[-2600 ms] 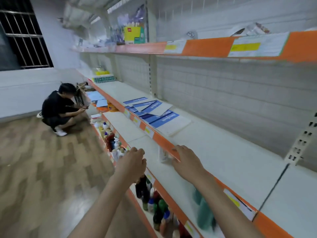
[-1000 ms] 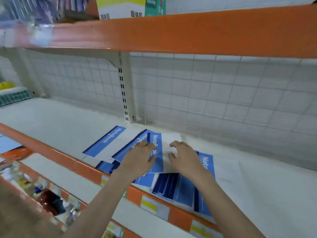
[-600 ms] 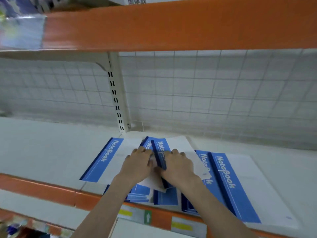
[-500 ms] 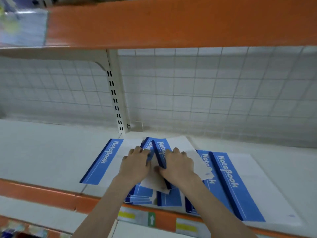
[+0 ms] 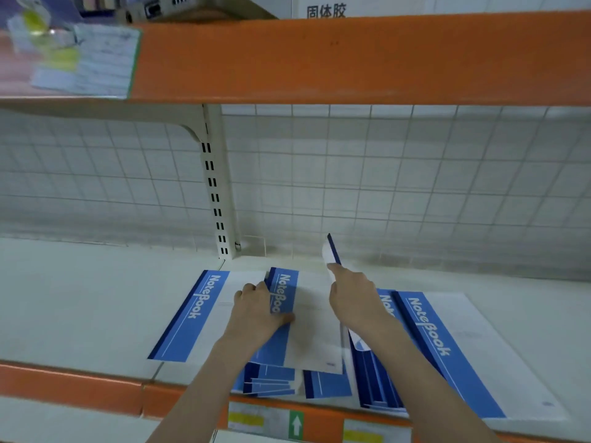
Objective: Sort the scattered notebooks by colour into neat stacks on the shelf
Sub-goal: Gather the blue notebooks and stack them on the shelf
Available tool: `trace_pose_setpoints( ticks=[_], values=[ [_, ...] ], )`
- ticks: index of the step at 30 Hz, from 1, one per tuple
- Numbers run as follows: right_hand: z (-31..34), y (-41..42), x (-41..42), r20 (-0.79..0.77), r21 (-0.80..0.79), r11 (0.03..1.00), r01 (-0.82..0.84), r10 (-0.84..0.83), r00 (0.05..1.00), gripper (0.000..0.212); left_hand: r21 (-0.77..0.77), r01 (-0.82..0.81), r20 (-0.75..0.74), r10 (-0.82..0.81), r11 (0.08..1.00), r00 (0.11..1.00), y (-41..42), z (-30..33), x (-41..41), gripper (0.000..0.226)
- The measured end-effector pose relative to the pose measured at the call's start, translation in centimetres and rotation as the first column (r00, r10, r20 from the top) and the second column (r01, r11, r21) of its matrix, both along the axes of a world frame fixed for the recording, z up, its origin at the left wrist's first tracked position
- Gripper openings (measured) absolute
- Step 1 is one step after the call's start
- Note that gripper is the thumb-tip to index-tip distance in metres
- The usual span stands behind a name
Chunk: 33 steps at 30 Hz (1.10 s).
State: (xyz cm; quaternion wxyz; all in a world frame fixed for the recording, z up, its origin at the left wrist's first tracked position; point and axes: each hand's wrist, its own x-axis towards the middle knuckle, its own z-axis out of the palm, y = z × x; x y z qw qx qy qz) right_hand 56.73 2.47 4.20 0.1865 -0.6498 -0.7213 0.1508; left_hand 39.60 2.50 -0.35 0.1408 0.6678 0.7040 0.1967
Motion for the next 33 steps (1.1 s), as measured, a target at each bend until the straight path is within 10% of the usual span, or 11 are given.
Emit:
trace_pose_setpoints(
  ticks=[9,14,25,33],
  values=[
    [0.5,-2.4,-3.0,-0.023,-0.031,0.984,-0.176,0.175,0.984,0.011,0.076,-0.057,0.408,0.021,0.995,0.913,0.3,-0.4,1.9,0.039],
    [0.4,-2.8,-4.4,-0.029,-0.021,0.978,-0.209,0.208,0.978,0.047,0.049,-0.108,0.610,0.056,0.993,0.791,0.0,-0.4,1.9,0.025],
    [0.0,-2.8,-5.6,-0.053,-0.015,0.980,-0.200,0.199,0.979,0.045,-0.036,-0.119,0.751,0.105,0.992,0.651,-0.1,-0.8,1.7,0.031],
    [-0.4,-3.1,-4.0,-0.168,-0.011,0.975,-0.222,0.217,0.962,0.042,0.050,-0.019,0.664,-0.019,0.999,0.748,-0.6,-0.6,1.0,0.020]
  ],
)
